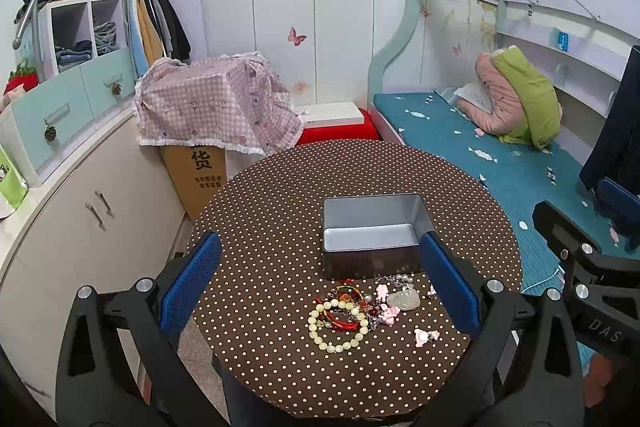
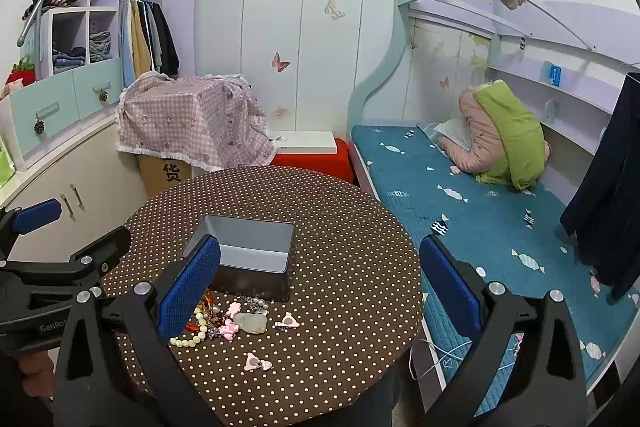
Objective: Organize jewelry
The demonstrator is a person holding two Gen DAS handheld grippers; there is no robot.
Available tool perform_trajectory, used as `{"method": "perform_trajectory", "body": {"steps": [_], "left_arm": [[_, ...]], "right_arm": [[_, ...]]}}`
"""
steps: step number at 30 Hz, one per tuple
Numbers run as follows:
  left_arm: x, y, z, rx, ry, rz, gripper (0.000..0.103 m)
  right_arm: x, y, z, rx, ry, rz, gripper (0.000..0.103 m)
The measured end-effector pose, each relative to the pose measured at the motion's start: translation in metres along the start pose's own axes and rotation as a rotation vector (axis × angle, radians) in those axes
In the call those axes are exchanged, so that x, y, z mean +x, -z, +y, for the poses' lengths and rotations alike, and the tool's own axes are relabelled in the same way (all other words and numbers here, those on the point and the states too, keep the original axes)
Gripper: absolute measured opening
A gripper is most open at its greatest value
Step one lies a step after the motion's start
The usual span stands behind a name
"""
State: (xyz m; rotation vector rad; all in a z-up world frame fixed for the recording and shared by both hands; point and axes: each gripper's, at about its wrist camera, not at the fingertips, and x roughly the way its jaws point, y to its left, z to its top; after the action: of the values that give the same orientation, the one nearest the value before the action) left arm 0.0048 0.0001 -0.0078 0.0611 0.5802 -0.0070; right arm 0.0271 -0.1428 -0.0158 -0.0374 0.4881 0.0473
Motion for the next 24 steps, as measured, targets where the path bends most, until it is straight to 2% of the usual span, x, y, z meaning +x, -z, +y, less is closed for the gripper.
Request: {"method": "perform_trajectory", "body": {"steps": [11, 24], "left_arm": [[0.0, 0.0, -0.002, 0.006, -0.003, 0.003, 0.098], [0.012, 0.006, -0.001, 0.007, 0.012, 0.063, 0.098]], "right_arm": [[0.0, 0.0, -0.004, 0.007, -0.003, 0.007, 0.096], [0.008, 0.003, -0.005, 0.01, -0.003, 0.044, 0.096]]}}
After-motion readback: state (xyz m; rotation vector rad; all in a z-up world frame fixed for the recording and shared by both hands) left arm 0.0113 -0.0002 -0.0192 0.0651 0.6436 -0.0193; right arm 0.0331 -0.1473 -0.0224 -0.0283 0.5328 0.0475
